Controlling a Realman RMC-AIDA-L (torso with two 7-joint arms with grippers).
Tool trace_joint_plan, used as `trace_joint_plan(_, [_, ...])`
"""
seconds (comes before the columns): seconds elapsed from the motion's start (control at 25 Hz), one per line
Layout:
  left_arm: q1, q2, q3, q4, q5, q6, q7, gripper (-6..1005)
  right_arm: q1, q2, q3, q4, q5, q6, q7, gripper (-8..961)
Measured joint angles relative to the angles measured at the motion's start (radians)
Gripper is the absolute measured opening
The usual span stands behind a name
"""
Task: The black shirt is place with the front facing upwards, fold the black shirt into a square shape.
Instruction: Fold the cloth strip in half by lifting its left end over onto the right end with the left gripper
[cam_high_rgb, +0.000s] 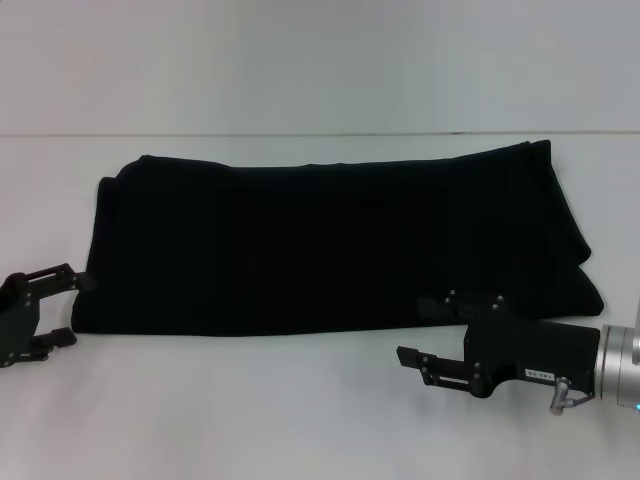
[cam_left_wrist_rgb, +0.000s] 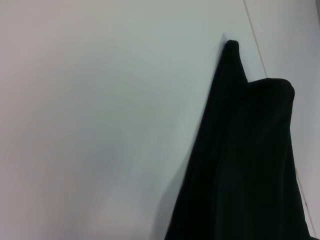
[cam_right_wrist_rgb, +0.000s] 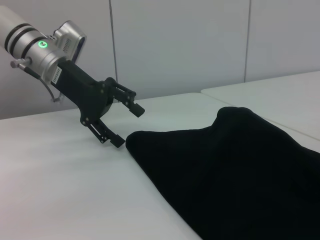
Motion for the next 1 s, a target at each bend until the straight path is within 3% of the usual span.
trace_joint_plan(0.52, [-0.021, -0.001, 0.019, -0.027, 0.001, -0.05, 0.002, 887, -0.003, 0.0, 0.0, 0.0, 0.001, -0.015, 0.0, 713])
trace_joint_plan(1.0, [-0.065, -0.016, 0.048, -0.027, 0.001, -0.096, 0.009, 887, -0.003, 0.0, 0.0, 0.0, 0.001, -0.023, 0.004, 713])
